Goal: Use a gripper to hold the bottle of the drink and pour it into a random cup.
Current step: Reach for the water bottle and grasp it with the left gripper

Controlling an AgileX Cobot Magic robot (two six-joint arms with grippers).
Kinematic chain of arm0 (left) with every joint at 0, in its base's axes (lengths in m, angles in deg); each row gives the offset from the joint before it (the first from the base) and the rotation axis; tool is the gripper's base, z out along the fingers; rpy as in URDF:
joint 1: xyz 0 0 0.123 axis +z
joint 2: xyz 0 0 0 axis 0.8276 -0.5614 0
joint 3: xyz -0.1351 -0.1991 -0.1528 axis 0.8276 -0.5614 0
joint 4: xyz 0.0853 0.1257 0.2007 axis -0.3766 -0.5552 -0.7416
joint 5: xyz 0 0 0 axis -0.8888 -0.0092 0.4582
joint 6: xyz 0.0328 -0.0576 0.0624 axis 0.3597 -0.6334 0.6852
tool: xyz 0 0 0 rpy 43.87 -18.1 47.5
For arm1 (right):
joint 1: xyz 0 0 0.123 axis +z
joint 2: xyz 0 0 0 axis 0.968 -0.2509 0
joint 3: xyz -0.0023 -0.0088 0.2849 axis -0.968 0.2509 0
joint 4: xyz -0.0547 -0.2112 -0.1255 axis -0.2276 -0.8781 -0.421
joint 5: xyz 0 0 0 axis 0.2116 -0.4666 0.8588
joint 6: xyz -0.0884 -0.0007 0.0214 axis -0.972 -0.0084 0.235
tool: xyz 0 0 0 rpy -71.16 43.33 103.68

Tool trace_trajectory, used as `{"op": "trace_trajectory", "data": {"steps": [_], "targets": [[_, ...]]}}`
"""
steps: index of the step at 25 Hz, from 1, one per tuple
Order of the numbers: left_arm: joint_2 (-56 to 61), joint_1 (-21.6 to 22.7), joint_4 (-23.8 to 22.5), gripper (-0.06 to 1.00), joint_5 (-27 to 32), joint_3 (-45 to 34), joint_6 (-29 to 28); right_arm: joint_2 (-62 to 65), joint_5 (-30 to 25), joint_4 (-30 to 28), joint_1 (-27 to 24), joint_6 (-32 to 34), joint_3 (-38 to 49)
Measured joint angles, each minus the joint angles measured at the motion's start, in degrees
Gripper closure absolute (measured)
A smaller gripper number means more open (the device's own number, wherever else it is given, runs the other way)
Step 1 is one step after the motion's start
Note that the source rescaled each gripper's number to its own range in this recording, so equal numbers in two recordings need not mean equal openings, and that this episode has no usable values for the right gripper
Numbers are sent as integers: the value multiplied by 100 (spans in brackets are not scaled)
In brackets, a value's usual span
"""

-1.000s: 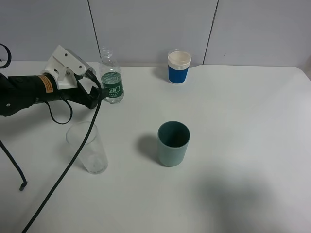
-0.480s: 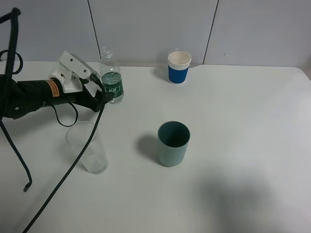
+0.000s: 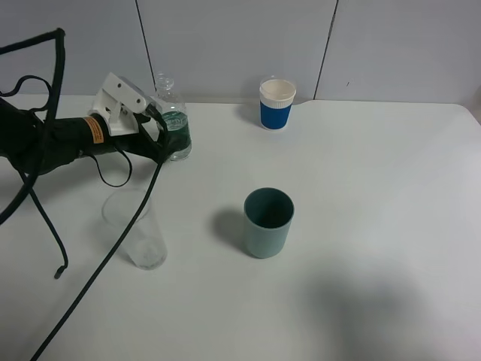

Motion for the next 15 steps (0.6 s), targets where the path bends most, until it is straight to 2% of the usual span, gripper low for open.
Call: {"op": "trace_trajectory", "data": {"steps": [15], "targets": [[-431, 0, -19, 11, -143, 473, -54, 0, 0, 0, 0, 0, 0]]}}
